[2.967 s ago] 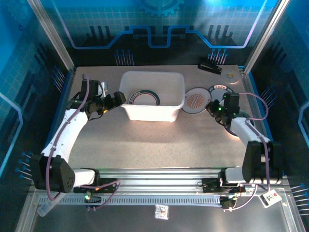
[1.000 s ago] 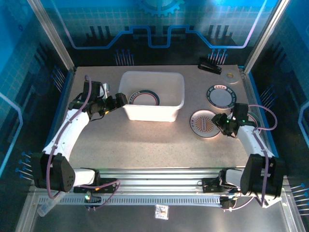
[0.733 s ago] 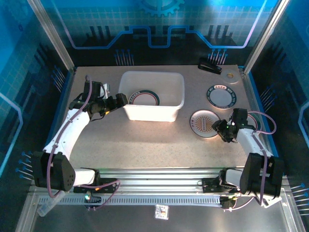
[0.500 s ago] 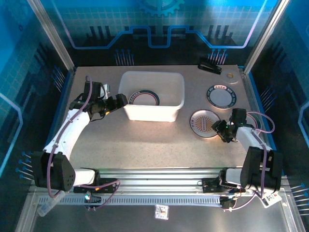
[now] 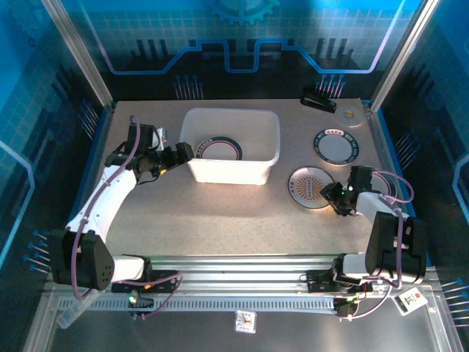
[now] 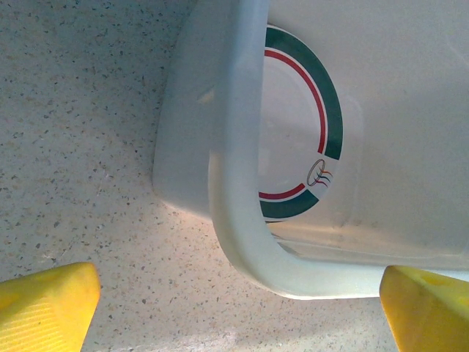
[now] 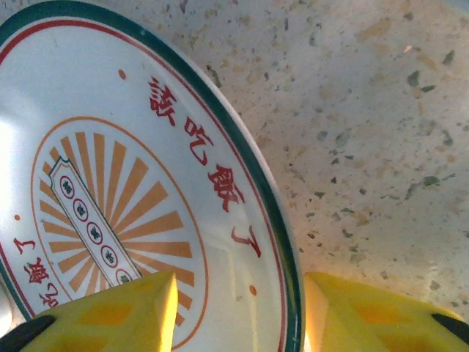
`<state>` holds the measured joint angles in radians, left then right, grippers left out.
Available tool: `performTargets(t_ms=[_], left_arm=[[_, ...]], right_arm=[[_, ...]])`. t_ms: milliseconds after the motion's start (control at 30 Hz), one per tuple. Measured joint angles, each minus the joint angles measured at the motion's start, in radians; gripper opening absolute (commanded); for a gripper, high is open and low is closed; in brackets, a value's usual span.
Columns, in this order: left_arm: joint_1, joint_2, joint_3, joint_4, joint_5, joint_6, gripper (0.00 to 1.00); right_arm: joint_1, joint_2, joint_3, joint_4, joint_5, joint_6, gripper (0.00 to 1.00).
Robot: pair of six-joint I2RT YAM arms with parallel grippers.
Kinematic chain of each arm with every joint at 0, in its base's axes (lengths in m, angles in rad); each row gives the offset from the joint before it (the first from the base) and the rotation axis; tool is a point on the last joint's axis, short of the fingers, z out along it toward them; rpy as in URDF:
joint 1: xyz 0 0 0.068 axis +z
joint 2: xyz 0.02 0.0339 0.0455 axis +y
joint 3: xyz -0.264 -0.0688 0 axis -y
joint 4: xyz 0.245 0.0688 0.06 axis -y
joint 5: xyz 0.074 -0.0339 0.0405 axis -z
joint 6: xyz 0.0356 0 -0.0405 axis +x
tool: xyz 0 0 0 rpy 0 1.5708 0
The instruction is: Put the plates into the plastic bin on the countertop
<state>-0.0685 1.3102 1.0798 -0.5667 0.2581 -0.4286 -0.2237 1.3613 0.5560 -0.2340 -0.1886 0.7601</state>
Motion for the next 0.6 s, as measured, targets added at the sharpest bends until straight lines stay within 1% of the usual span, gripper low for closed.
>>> performTargets(t_ms=[33,233,300,400,500,600], left_arm=[[0.0,0.0,0.0,0.0,0.0,0.0,0.99],[0.0,0.01,0.0,0.0,0.0,0.0,0.99],[0.0,0.014,0.0,0.0,0.0,0.0,0.99],[0.0,0.018,0.0,0.0,0.0,0.0,0.99],[0.0,0.018,0.0,0.0,0.0,0.0,0.99],[0.0,0.018,0.0,0.0,0.0,0.0,0.99]], right_arm=[[0.0,0.0,-0.001,0.003,0.002,0.003,0.45],[-0.005,0.02,-0.003,0.003,0.024,0.016,0.26],[-0.007,0.019,-0.007,0.007,0.021,0.02,0.18],[0.001,0.032,-0.023,0.087,-0.015,0.024,0.08],[0.001,0.011,-0.034,0.127,-0.045,0.025,0.02],[0.001,-0.051,-0.04,0.125,-0.055,0.025,0.0]])
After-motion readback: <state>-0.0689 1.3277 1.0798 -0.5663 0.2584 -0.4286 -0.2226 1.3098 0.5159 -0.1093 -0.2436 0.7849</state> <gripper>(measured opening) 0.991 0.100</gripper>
